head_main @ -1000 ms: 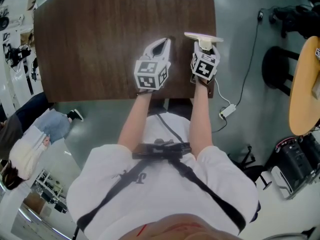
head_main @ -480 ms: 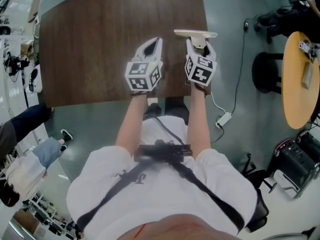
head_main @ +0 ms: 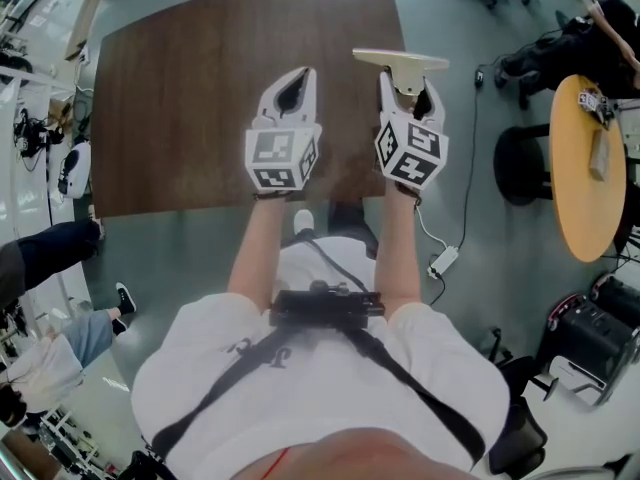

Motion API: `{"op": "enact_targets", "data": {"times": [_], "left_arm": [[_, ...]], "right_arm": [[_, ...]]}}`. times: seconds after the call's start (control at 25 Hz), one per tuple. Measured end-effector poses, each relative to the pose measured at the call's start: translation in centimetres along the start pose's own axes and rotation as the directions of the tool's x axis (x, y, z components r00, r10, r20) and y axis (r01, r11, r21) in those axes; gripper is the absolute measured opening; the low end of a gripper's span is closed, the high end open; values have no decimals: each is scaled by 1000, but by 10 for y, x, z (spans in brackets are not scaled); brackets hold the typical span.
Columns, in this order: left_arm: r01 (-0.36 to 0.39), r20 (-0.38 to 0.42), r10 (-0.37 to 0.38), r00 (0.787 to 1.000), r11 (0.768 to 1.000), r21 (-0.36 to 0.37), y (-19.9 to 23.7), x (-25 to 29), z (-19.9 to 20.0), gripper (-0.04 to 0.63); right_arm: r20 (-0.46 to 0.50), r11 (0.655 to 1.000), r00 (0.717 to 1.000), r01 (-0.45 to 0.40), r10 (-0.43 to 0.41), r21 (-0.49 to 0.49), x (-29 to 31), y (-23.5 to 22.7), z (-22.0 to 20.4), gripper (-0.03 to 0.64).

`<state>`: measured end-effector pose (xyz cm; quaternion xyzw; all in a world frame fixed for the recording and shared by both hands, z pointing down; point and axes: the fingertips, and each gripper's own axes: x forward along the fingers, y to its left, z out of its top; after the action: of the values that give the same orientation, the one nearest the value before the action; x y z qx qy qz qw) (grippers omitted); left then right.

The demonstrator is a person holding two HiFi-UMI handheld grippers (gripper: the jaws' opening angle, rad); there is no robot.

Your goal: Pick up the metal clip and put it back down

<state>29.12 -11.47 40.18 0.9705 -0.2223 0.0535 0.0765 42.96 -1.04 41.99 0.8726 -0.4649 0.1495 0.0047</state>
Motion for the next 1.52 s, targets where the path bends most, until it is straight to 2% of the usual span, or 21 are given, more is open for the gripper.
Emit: {"op": "enact_targets", "data": {"times": [0.44,0.84,1.04,1.2,1.36,1.52], "left_arm": [[-26,118,17,993,997,70,-3,-48,50,11],[-131,135,119,984,988,85,24,-78,61,11],[-198,164,194,967,980,10,48,-100,58,11],[-266,162,265,950,964,-16,74,-116,59,11],[-339,165,337,927,941,-17,101,-129,62,11],[-416,168,414,894,909,-26,131,-150,62,11]], "right_arm": [[221,994,972,-61,79,-85,-57,48,62,293],[265,991,958,-86,110,-102,-74,72,71,293],[255,986,955,-123,149,-116,-76,92,64,293],[230,976,951,-180,205,-127,-63,116,62,293],[203,957,939,-252,278,-142,-46,148,62,293],[173,926,914,-340,366,-166,-31,191,59,293]]}}
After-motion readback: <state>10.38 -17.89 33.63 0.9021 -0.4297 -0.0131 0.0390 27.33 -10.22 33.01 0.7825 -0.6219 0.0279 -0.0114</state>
